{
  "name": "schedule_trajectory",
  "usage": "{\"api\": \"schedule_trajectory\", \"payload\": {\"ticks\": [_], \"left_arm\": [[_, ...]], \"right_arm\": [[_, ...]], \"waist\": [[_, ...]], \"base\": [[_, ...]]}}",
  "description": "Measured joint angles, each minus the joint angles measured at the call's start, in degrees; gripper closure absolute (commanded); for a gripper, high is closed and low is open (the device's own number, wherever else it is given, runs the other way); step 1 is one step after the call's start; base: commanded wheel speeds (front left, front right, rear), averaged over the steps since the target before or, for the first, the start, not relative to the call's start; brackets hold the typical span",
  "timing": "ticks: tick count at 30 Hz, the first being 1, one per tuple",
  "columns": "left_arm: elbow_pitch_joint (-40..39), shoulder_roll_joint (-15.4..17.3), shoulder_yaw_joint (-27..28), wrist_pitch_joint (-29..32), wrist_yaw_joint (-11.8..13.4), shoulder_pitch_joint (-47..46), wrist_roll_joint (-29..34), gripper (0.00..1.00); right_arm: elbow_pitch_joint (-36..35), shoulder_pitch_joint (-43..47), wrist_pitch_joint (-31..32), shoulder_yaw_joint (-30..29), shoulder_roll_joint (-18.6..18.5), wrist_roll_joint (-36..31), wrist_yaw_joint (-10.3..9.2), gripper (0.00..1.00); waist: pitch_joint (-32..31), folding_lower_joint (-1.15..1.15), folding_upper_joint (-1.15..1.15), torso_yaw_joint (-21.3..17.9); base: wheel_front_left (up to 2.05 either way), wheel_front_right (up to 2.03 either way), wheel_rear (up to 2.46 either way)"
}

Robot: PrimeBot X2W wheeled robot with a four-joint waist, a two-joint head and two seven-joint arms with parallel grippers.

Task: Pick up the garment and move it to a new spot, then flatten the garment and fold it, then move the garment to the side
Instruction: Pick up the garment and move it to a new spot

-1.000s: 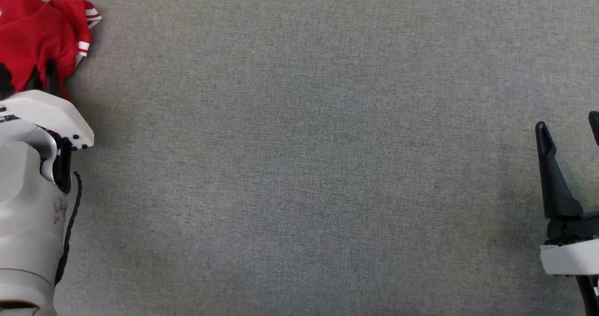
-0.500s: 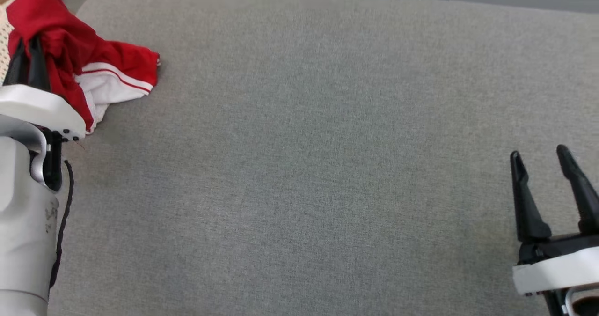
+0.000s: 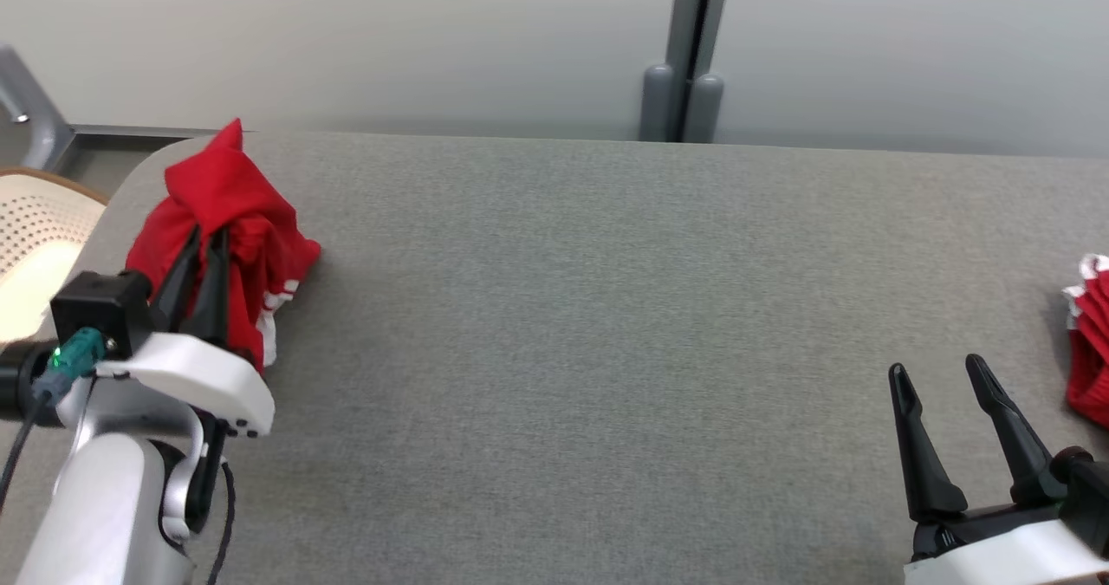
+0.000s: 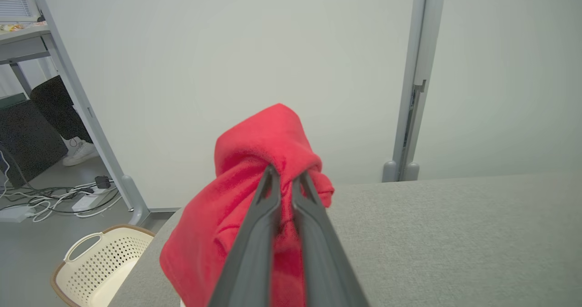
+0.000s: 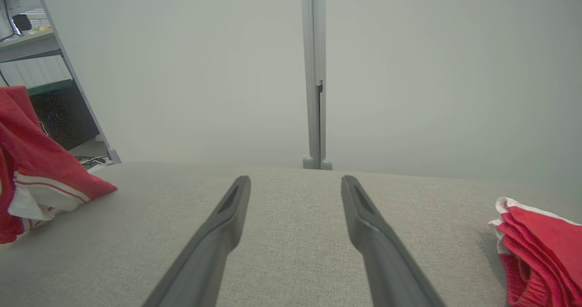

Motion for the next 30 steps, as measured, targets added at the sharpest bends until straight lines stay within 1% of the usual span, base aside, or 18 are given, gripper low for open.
{"api": "schedule_trajectory", "payload": {"ticks": [3,4,5,6,7,8,11,15,17,20,23,26,27,28,29,30], "left_arm": [[-8.9,-0.1,-1.7,4.6,1.5,4.6,0.8,1.00],[-11.0,-0.5,-2.7,6.1,1.7,5.1,1.0,1.00],[-11.0,-0.5,-2.7,6.1,1.7,5.1,1.0,1.00],[-14.0,-1.7,-5.1,7.9,1.6,4.9,1.4,1.00],[-14.0,-1.7,-5.1,7.9,1.6,4.9,1.4,1.00],[-14.7,-2.4,-6.4,8.5,1.3,4.7,1.6,1.00],[-14.5,-5.3,-10.4,9.5,-0.1,2.8,1.6,1.00],[-10.8,-10.5,-17.4,10.4,-2.4,-1.0,2.1,1.00],[-7.7,-12.0,-21.1,10.4,-3.3,-2.6,2.2,1.00],[-2.8,-13.2,-25.4,8.3,-4.1,-5.1,1.7,1.00],[2.6,-13.6,-29.7,6.7,-3.8,-6.2,0.8,1.00],[8.1,-13.6,-32.7,5.0,-3.3,-7.3,-0.6,1.00],[9.3,-13.6,-33.4,4.4,-3.3,-7.8,-1.5,0.62],[10.4,-13.5,-34.1,3.6,-3.4,-8.2,-2.7,0.36],[11.1,-13.5,-34.9,2.5,-3.9,-8.4,-3.3,0.00],[11.9,-13.6,-35.6,1.6,-4.1,-8.6,-3.9,0.00]], "right_arm": [[-0.3,0.0,0.3,-0.1,0.2,-0.1,0.00,0.00],[-0.5,-0.1,0.3,-0.2,0.2,-0.1,-0.01,0.00],[-0.5,-0.1,0.3,-0.2,0.2,-0.1,-0.01,0.00],[-0.7,-0.4,0.3,-0.1,0.2,-0.1,0.00,0.00],[-0.7,-0.4,0.3,-0.1,0.2,-0.1,0.00,0.00],[-0.7,-0.6,0.3,0.0,0.2,-0.1,0.00,0.00],[-0.5,-1.8,0.3,0.3,0.2,-0.1,0.00,0.00],[0.4,-3.2,-0.8,0.8,0.4,0.4,0.00,0.00],[1.1,-3.8,-1.3,0.8,0.6,0.7,0.00,0.00],[2.2,-4.2,-2.1,1.6,0.9,1.2,0.00,0.00],[3.4,-5.2,-2.7,2.5,1.0,0.8,0.00,0.00],[4.2,-6.1,-3.5,2.7,1.0,0.8,0.00,0.00],[4.4,-6.4,-3.8,2.7,1.0,0.8,0.00,0.00],[4.7,-6.6,-4.0,2.7,1.0,0.8,0.00,0.00],[5.0,-6.7,-4.3,2.6,1.1,0.8,0.00,0.00],[5.3,-6.8,-4.3,2.5,1.0,0.5,0.00,0.00]], "waist": [[0.0,0.00,0.00,-2.9],[0.2,0.00,0.00,-3.8],[0.2,0.00,0.00,-3.8],[0.8,0.00,0.00,-5.6],[0.8,0.00,0.00,-5.6],[1.2,0.00,0.00,-6.5],[2.5,0.00,0.00,-9.6],[4.3,0.00,0.00,-14.2],[5.3,0.00,0.00,-16.5],[7.0,0.00,0.00,-19.7],[8.9,0.00,0.00,-22.5],[11.2,0.00,0.00,-24.5],[11.9,0.00,0.00,-25.0],[12.7,0.00,0.00,-25.4],[13.3,0.00,0.00,-25.7],[13.9,0.00,0.00,-26.0]], "base": [[0.00,0.00,0.00],[0.00,0.00,0.00],[0.00,0.00,0.00],[0.00,0.00,0.00],[0.00,0.00,0.00],[0.00,0.00,0.00],[0.00,0.00,0.00],[0.00,0.00,0.00],[0.00,0.00,0.00],[0.00,0.00,0.00],[0.00,0.00,0.00],[0.00,0.00,0.00],[0.00,0.00,0.00],[0.00,0.00,0.00],[0.00,0.00,0.00],[0.00,0.00,0.00]]}}
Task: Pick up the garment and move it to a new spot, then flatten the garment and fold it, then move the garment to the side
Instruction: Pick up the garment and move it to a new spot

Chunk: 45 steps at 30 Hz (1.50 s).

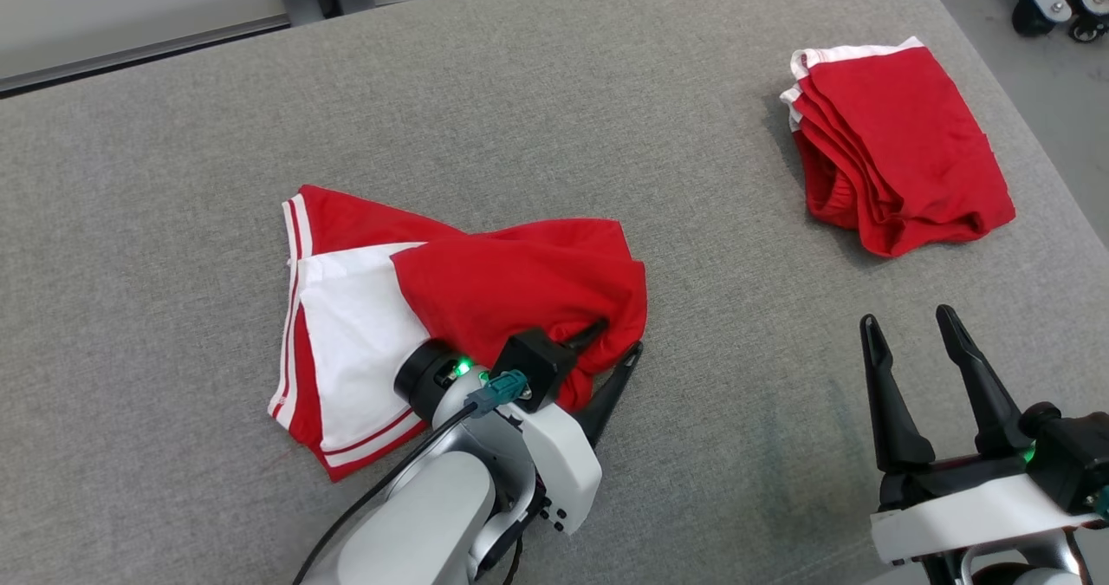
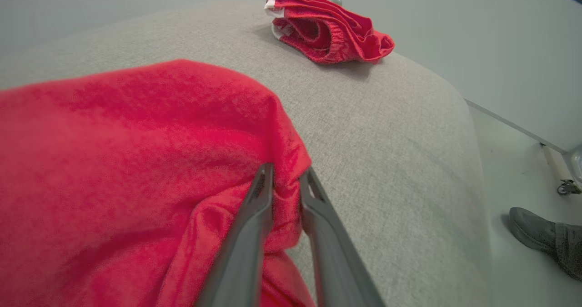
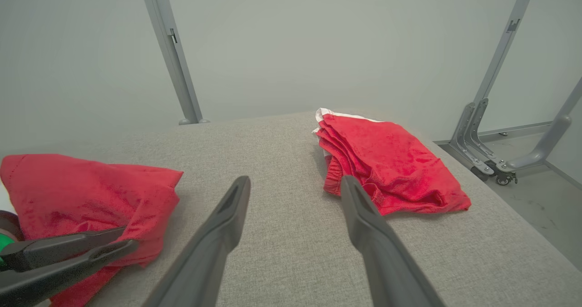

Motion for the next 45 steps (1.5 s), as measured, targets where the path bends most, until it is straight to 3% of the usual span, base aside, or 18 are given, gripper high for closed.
{"api": "schedule_trajectory", "payload": {"ticks": [5,8,16,20,24,27,35,45], "left_arm": [[1.1,0.0,-0.5,-8.0,0.3,-1.1,-0.6,0.00],[0.4,0.1,1.7,-12.1,2.4,-0.8,-1.3,0.00],[-9.4,4.1,14.4,-14.7,8.7,5.1,-2.2,0.00],[-12.8,7.0,21.5,-14.8,10.3,10.3,-1.8,0.00],[-14.2,9.2,26.6,-14.9,10.2,14.0,-1.9,0.00],[-14.3,11.4,29.7,-14.9,8.1,17.9,-3.2,0.00],[-14.5,13.0,29.6,-13.8,6.2,23.4,-4.7,0.00],[-15.5,15.3,28.5,-12.6,6.8,27.7,-3.4,0.00]], "right_arm": [[0.6,-0.7,-0.5,-0.6,-0.1,-1.1,0.00,0.00],[0.7,-0.7,-0.4,-0.8,-0.7,-1.3,0.00,0.00],[-1.7,1.7,1.0,-1.9,-2.1,-1.9,0.00,0.00],[-2.7,3.3,2.1,-2.6,-2.4,-2.0,0.00,0.00],[-3.7,4.3,3.1,-3.0,-2.4,-2.0,0.00,0.00],[-3.3,5.2,3.1,-3.4,-2.5,-1.3,0.00,0.00],[-2.1,8.5,3.5,-4.2,-2.0,-0.4,0.00,0.00],[-2.2,12.5,4.1,-4.8,-1.1,-0.2,0.00,0.00]], "waist": [[0.3,0.00,0.00,1.1],[-1.2,0.00,0.00,2.8],[-6.9,0.00,0.00,10.1],[-9.5,0.00,0.00,14.2],[-11.5,0.00,0.00,17.9],[-13.3,0.00,0.00,20.7],[-17.5,0.00,0.00,22.4],[-21.3,-0.01,0.00,22.4]], "base": [[0.00,0.00,0.00],[0.00,0.00,0.00],[0.00,0.00,0.00],[0.00,0.00,0.00],[0.00,0.00,0.00],[0.00,0.00,0.00],[0.00,0.00,0.00],[0.00,0.00,0.00]]}}
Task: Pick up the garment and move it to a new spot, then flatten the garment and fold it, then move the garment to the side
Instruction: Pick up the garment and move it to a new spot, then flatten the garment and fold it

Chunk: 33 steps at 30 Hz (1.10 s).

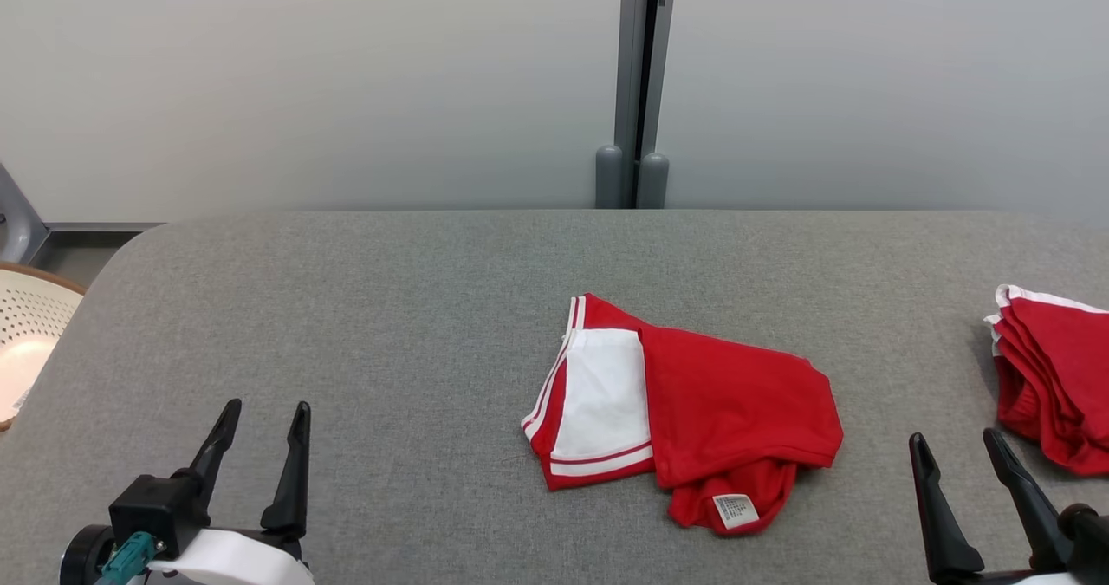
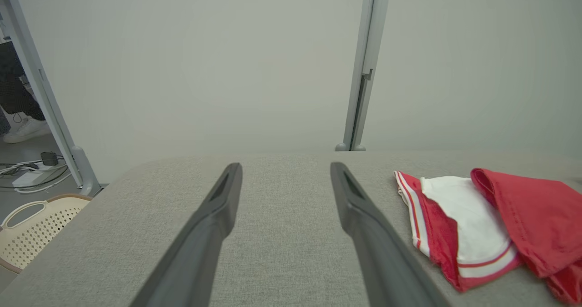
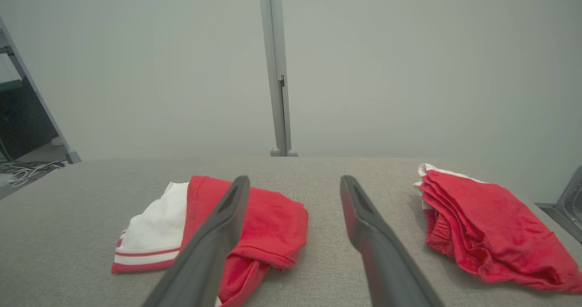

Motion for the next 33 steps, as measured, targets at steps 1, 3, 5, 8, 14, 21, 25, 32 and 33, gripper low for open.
{"api": "schedule_trajectory", "payload": {"ticks": [1,3,5,8,14,21,25,32,33], "left_arm": [[0.0,0.0,-0.3,0.0,0.0,0.0,0.1,0.00],[0.3,0.2,-0.6,0.2,0.0,0.2,0.4,0.00],[0.4,0.3,-0.8,0.2,0.1,0.2,0.4,0.00],[0.5,0.3,-1.1,0.3,0.2,0.2,0.5,0.00],[0.5,0.1,-1.3,0.2,0.3,-0.1,0.5,0.00],[0.5,0.0,-1.6,0.0,0.6,-0.4,0.5,0.00],[0.7,-0.1,-2.0,-0.2,0.6,-0.9,0.5,0.00],[0.7,-0.5,-2.3,-0.3,0.7,-2.5,0.7,0.00],[0.6,-0.5,-2.4,-0.3,0.7,-3.0,0.8,0.00]], "right_arm": [[0.0,0.1,0.0,-0.1,0.0,-0.1,0.00,0.00],[-0.1,0.7,0.2,-0.2,0.1,-0.2,0.00,0.00],[-0.3,0.8,0.5,-0.2,0.1,-0.4,0.00,0.00],[-0.7,0.7,0.6,-0.3,-0.1,-0.4,0.00,0.00],[-0.9,0.4,0.8,-0.3,-0.2,-0.4,0.00,0.00],[-0.9,0.3,0.9,-0.5,-0.3,-0.4,0.00,0.00],[-0.9,0.2,0.9,-0.7,-0.4,-0.3,0.00,0.00],[1.4,-1.5,3.7,5.5,-3.0,0.2,0.00,0.00],[2.2,-2.3,4.4,7.2,-3.9,0.3,0.00,0.00]], "waist": [[-0.2,0.00,0.00,0.0],[-0.5,0.00,0.00,0.2],[-0.4,0.00,0.00,0.2],[-0.3,0.00,0.00,0.2],[0.1,0.01,0.00,0.0],[0.5,0.00,0.00,-0.2],[0.8,0.00,0.00,0.1],[2.2,0.00,0.00,0.7],[2.6,0.00,0.00,0.9]], "base": [[0.00,0.00,0.00],[0.00,0.00,0.00],[0.00,0.00,0.00],[0.00,0.00,0.00],[0.00,0.00,0.00],[0.00,0.00,0.00],[0.00,0.00,0.00],[0.00,0.00,0.00],[0.00,0.00,0.00]]}}
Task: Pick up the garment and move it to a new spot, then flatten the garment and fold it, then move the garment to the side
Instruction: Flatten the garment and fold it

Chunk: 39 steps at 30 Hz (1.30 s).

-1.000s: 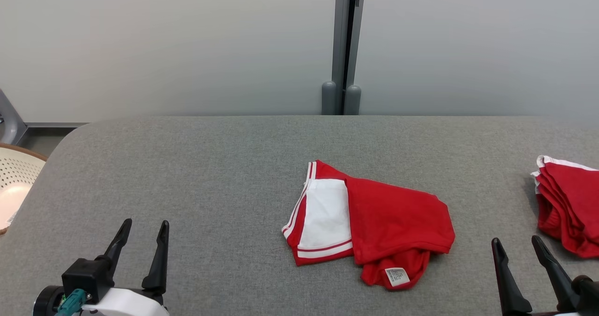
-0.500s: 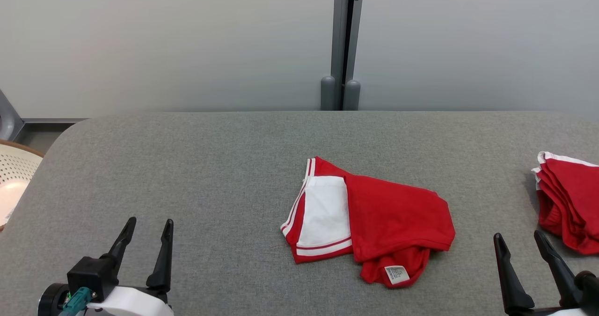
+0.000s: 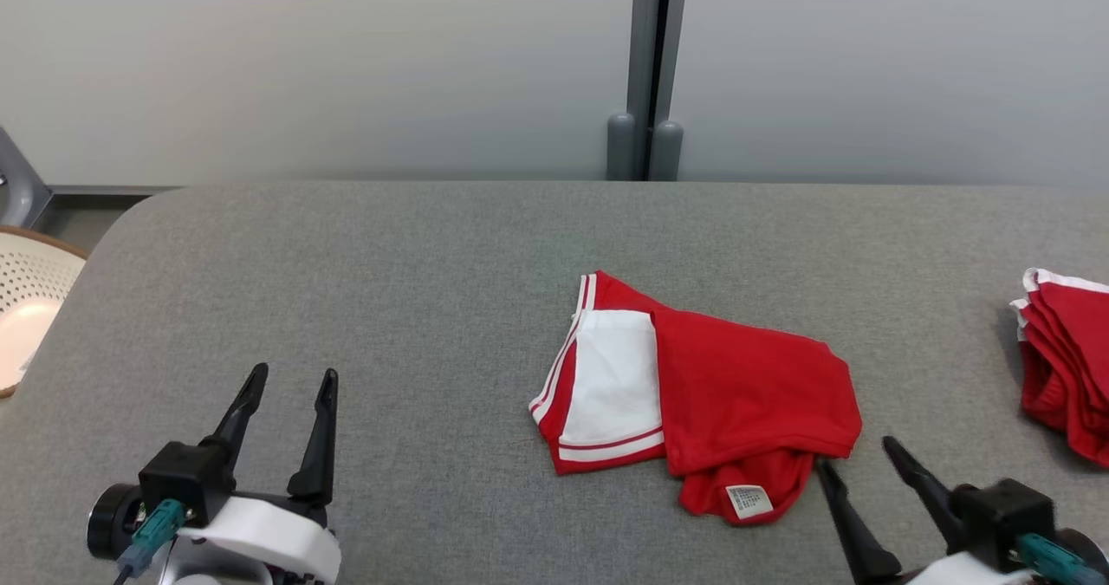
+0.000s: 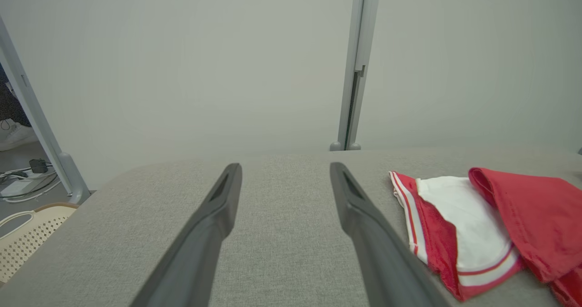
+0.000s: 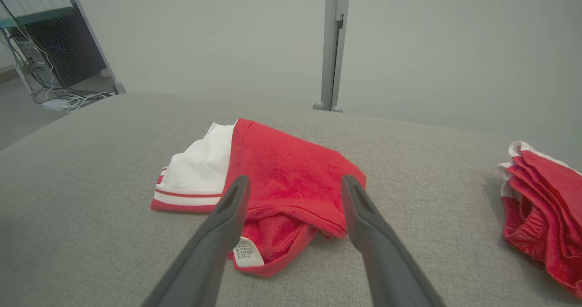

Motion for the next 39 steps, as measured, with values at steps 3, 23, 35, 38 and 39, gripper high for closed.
{"api": "schedule_trajectory", "payload": {"ticks": [3,23,35,38,39], "left_arm": [[-0.5,-0.7,-0.9,-0.1,0.0,-2.1,0.5,0.00],[2.5,-7.2,-2.4,-1.7,-1.9,-12.4,3.7,0.00],[0.7,-7.5,-0.3,-1.9,-2.6,-12.5,6.1,0.00],[0.4,-7.5,0.1,-1.9,-2.6,-12.3,6.4,0.00],[0.4,-7.4,0.3,-1.9,-2.6,-12.2,6.6,0.00]], "right_arm": [[2.6,-3.0,2.7,5.5,-2.9,0.5,0.00,0.00],[22.1,-24.4,7.4,21.9,-9.8,0.4,0.00,1.00],[12.4,-17.9,-0.7,9.2,-5.4,4.2,0.00,1.00],[10.9,-15.9,-2.2,2.9,-2.8,5.0,0.01,1.00],[10.7,-15.2,-2.8,0.1,-1.5,5.7,0.01,1.00]], "waist": [[1.7,0.00,0.00,0.8],[14.6,0.00,0.00,7.4],[14.6,0.00,0.00,4.6],[14.5,0.00,0.00,3.8],[14.4,0.00,0.00,3.6]], "base": [[0.00,0.00,0.00],[0.00,0.00,0.00],[0.00,0.00,0.00],[0.00,0.00,0.00],[0.00,0.00,0.00]]}}
